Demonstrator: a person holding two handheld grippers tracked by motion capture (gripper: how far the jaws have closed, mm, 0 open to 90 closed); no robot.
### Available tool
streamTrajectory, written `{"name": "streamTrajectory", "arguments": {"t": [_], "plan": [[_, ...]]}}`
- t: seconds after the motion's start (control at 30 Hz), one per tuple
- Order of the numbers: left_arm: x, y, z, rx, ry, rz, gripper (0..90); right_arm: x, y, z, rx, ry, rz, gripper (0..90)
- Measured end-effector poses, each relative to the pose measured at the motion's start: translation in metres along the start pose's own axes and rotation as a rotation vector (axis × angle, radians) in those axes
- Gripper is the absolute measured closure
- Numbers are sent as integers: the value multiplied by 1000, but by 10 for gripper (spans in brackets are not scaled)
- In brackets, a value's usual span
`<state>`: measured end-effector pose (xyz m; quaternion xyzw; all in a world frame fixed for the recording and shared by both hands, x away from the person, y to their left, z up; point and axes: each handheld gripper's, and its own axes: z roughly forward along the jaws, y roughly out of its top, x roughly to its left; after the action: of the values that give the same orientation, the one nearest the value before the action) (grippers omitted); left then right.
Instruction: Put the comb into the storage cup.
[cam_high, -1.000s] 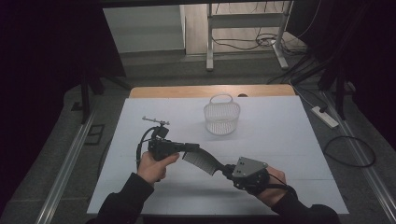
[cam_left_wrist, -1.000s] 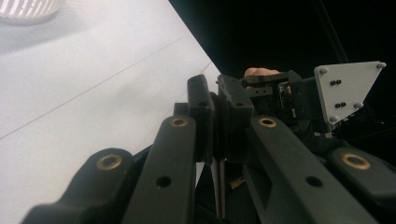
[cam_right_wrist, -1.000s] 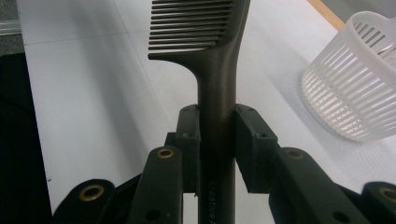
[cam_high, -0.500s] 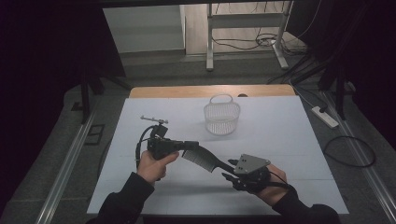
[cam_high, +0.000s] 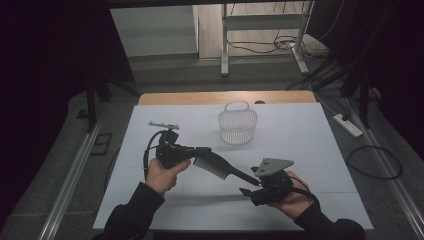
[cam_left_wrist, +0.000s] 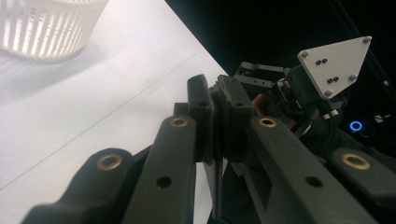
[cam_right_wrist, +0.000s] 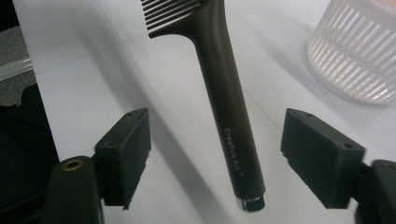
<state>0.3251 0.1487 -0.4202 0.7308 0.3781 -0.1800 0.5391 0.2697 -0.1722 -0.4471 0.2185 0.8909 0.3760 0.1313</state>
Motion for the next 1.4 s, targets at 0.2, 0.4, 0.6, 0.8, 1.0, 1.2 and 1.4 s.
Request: {"name": "streamTrajectory", "arguments": {"t": [0.2, 0.4, 0.6, 0.8, 1.0, 1.2, 1.4], "plan": [[-1, 4, 0, -4, 9, 17, 843, -6, -1, 1, 36, 43, 46, 178], [-2, 8, -2, -9, 23, 31, 843, -10, -2, -2, 34, 53, 70, 162], [-1, 9, -1, -13, 29, 33, 843, -13, -4, -4, 48, 37, 82, 140], [1, 13, -4, -29, 41, 36, 842, -16, -7, -6, 61, 8, 99, 125], [3, 15, -7, -44, 50, 33, 843, -18, -8, -9, 63, 24, 120, 119], [4, 21, -12, -54, 61, 33, 842, -19, -11, -13, 65, 20, 135, 75], [3, 27, -17, -62, 69, 34, 842, -22, -15, -17, 73, 12, 149, 28]]}}
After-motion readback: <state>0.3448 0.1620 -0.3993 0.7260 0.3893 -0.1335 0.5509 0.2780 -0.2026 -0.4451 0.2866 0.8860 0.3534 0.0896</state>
